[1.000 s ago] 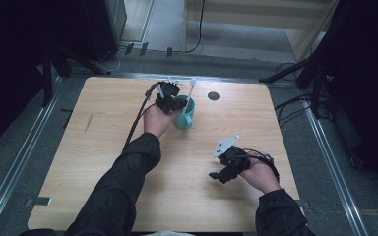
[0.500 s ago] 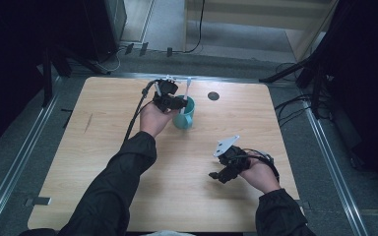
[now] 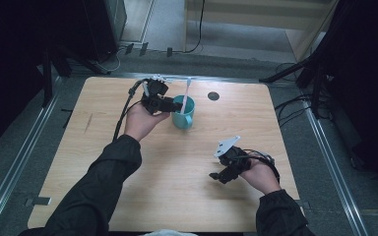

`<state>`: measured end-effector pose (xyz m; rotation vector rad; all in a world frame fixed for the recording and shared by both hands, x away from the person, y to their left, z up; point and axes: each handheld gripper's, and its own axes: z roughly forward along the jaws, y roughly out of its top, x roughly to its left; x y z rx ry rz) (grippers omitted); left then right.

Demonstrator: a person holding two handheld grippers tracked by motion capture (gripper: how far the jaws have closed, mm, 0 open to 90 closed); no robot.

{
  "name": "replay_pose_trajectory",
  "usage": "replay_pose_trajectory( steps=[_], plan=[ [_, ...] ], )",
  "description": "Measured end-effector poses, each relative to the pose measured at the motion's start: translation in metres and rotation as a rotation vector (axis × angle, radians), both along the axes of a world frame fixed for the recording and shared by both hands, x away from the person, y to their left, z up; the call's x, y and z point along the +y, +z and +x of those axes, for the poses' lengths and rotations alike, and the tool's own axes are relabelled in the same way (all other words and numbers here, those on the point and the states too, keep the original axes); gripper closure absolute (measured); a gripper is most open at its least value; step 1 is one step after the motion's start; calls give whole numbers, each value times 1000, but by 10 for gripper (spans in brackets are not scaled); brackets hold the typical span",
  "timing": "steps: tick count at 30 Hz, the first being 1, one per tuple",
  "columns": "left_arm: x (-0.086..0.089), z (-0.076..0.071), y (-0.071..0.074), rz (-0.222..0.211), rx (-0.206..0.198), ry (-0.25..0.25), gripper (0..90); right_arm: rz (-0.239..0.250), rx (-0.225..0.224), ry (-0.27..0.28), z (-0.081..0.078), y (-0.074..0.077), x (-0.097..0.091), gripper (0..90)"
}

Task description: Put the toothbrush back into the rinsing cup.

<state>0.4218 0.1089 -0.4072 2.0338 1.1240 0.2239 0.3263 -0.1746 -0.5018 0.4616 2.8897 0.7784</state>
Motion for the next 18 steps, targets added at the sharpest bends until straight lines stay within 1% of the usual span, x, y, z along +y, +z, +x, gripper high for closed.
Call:
replay_pose_trajectory(
  steps=[5,8,10,12,14,17,18],
  plan=[
    [12,-12,1,15,2,-7,491,5,-1,-11,-3,1,0,218],
    [19,-19,0,32,5,-8,484,10,-7,-7,-5,3,0,218],
    [24,-23,0,31,6,-9,480,10,-7,-9,-5,3,0,218],
    [28,-26,-3,43,17,-13,473,7,-7,-15,-5,3,0,218],
    [32,-30,-6,69,24,-18,469,8,-7,-24,-5,2,-2,218],
    [38,-37,-10,82,25,-25,460,9,-4,-31,-4,2,-4,218],
    [40,-39,-11,80,28,-25,457,9,-3,-33,-3,2,-4,218]
  ],
)
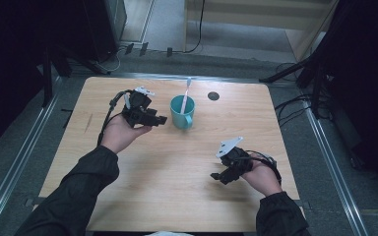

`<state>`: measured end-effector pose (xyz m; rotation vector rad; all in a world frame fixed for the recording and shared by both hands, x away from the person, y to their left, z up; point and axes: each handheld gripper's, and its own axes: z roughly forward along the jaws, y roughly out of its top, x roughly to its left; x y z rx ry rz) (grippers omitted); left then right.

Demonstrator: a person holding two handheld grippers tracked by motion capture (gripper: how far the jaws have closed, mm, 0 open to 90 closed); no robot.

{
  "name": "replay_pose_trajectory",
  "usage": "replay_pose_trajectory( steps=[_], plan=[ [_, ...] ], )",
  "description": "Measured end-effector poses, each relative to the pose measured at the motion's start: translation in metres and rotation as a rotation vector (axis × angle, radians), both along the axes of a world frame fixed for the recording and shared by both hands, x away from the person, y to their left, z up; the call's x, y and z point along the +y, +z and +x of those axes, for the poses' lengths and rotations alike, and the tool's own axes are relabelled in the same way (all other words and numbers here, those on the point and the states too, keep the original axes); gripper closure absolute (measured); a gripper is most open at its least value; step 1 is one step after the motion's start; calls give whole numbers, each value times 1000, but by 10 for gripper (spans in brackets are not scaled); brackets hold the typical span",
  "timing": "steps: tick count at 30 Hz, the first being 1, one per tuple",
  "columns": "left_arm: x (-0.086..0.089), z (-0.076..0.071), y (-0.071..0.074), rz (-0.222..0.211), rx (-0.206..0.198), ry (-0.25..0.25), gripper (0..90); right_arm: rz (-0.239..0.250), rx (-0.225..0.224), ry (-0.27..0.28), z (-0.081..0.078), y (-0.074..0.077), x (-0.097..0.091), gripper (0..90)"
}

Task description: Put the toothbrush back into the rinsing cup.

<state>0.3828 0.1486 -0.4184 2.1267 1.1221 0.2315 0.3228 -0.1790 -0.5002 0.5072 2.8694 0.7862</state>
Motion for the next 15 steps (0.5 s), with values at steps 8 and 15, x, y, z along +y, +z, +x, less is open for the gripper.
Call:
replay_pose_trajectory(
  steps=[8,15],
  plan=[
    [10,-19,-2,-31,-10,-15,457,2,0,-8,0,0,0,218],
    [20,-34,-8,-25,5,-22,445,-4,0,-12,1,-1,-1,218]
  ],
)
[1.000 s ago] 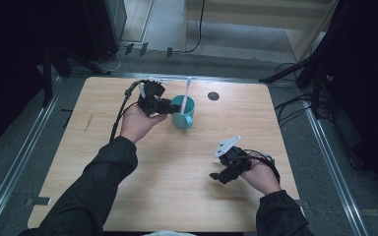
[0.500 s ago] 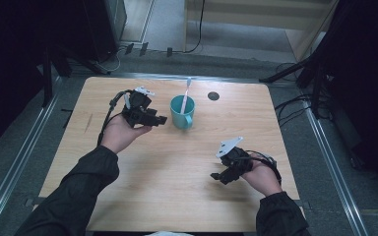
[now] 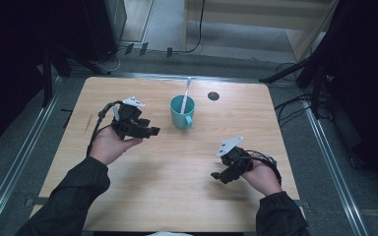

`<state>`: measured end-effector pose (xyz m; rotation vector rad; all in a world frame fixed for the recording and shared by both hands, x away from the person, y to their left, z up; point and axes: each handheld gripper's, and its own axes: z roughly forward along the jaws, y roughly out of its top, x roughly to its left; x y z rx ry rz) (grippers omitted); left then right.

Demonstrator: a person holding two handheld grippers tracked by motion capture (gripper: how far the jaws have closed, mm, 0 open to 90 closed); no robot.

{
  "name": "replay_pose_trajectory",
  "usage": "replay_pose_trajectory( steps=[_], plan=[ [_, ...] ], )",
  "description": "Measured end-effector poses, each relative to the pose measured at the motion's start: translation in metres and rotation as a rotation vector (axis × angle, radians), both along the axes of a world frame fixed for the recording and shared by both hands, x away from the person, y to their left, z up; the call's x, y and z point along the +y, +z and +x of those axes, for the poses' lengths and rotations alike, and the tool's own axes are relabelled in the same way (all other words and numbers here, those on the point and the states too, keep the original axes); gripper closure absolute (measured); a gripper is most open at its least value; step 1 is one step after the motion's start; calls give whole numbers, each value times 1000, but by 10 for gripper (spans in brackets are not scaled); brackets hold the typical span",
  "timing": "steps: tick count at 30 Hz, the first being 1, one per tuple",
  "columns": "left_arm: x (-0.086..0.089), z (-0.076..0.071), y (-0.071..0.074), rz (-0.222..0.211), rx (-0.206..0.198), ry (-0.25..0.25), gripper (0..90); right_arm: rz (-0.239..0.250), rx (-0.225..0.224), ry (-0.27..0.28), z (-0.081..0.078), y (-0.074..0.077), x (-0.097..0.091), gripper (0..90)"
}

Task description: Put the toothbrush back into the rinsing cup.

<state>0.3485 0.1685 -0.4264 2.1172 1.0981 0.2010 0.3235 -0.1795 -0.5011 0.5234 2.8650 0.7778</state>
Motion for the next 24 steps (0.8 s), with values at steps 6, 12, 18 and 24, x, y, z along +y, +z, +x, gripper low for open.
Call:
replay_pose_trajectory(
  steps=[6,12,18,24],
  plan=[
    [19,-11,-18,-37,25,32,446,-2,0,9,1,-1,2,218],
    [35,-24,-37,-22,20,24,442,-4,1,19,4,-2,5,218],
    [48,-32,-50,11,44,17,437,-10,6,36,3,-2,11,217],
    [54,-35,-56,43,62,61,424,-12,5,50,6,-2,14,217]
  ],
)
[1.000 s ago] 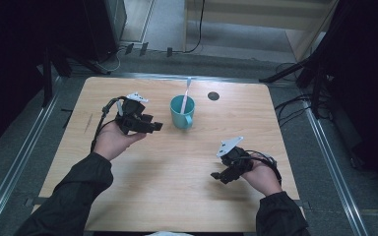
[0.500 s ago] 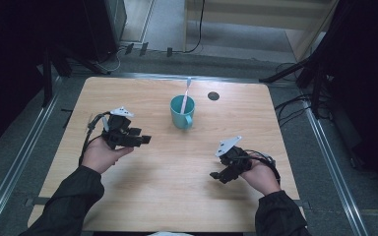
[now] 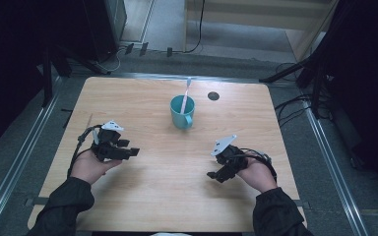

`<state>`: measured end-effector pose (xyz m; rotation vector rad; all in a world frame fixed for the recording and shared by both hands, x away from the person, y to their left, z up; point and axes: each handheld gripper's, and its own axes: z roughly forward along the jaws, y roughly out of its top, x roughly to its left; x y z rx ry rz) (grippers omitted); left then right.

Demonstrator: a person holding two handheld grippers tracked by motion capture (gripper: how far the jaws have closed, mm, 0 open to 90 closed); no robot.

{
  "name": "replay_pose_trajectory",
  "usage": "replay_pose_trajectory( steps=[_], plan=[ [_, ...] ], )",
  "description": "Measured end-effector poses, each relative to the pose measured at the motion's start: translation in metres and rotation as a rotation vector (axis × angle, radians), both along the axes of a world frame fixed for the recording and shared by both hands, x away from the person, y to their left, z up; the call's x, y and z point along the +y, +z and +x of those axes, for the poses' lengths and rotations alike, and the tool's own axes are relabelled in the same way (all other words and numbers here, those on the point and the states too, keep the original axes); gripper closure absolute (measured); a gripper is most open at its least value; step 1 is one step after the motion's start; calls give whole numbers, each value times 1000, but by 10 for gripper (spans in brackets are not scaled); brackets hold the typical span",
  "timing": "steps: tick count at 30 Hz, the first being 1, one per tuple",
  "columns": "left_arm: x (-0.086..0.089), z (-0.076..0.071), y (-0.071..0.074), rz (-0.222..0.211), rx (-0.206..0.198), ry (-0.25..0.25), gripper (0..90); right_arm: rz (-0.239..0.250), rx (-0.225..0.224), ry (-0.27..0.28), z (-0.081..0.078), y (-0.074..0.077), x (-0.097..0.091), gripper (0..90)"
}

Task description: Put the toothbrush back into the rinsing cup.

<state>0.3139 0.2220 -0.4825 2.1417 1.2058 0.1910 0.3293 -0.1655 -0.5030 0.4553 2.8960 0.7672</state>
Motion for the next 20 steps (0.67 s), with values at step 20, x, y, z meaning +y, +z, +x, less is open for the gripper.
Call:
replay_pose_trajectory(
  steps=[20],
  plan=[
    [8,5,-10,-4,38,20,392,-1,2,-5,1,-1,-1,216]
  ],
)
